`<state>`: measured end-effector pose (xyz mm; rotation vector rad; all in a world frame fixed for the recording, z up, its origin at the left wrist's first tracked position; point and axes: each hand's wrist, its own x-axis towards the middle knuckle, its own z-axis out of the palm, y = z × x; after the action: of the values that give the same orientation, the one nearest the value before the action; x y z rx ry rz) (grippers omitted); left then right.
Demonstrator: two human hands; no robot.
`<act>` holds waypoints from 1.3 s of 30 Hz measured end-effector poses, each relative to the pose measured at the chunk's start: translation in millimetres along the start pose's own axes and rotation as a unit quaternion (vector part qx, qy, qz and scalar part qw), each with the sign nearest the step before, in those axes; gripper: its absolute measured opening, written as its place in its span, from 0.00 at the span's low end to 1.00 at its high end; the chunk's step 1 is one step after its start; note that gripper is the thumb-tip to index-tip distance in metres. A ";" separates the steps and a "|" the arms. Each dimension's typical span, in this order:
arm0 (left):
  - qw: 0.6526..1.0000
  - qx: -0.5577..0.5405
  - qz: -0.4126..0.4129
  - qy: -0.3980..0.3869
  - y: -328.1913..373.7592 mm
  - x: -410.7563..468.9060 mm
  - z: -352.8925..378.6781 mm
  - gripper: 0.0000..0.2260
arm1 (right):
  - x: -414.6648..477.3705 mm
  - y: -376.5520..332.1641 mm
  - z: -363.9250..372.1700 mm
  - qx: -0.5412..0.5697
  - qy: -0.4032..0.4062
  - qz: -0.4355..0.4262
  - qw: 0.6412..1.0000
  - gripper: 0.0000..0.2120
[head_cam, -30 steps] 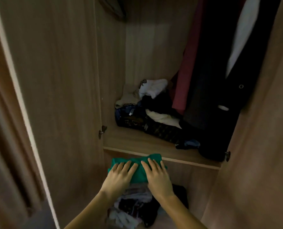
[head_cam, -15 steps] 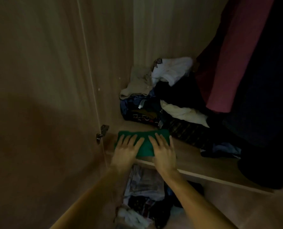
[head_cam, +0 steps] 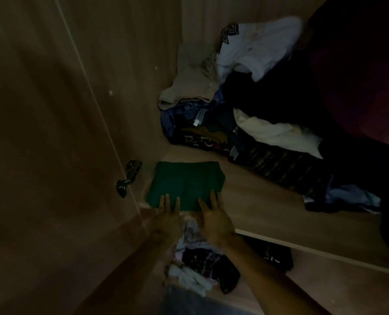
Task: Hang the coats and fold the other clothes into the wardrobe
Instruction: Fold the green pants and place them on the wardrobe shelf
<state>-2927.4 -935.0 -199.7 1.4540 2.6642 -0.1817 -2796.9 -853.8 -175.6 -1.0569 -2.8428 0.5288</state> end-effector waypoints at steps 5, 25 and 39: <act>1.000 0.017 -0.005 -0.019 -6.1 1.8 -22.5 0.27 | -0.8 5.6 -6.2 0.028 0.005 -0.030 0.999 0.29; 0.961 -0.159 0.175 0.141 103.8 -264.1 -77.1 0.34 | -288.6 39.3 -76.5 0.081 0.234 0.026 0.969 0.21; 0.880 -0.220 0.419 0.051 150.0 -386.6 -36.1 0.36 | -522.2 18.7 -28.6 0.096 0.328 0.265 0.902 0.21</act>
<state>-2594.0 -1169.8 -116.2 2.2619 1.7018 0.5390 -2382.0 -1168.6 -123.9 -1.5969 -1.8794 0.3660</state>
